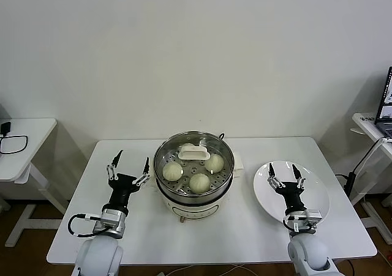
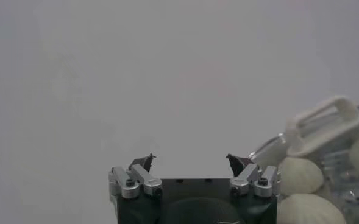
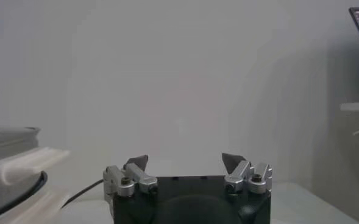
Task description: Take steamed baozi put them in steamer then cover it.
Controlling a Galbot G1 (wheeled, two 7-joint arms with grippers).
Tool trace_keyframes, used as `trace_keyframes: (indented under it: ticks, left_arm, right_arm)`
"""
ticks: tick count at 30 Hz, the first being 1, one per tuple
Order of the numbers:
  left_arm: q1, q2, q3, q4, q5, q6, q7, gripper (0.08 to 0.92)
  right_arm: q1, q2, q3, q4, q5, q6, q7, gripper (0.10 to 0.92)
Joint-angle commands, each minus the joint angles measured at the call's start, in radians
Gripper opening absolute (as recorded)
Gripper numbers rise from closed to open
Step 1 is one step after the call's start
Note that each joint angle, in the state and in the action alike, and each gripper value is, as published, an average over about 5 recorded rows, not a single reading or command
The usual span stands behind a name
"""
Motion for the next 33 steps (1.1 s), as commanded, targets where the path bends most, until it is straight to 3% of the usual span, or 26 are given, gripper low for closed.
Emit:
trace_keyframes:
  ticks: [1,33]
  left_arm:
    - [0.029,0.005,-0.078,0.065,-0.192,-0.116,-0.002,0.823]
    - [-0.019,0.033,-0.072,0.141,-0.147,-0.136,0.005,0.823]
  right_arm:
    - [-0.040,-0.008,0.018,0.019,0.036,-0.002,-0.016,0.823]
    - [-0.065,-0.004,0.025,0.034,0.002,-0.053,-0.011,0.823]
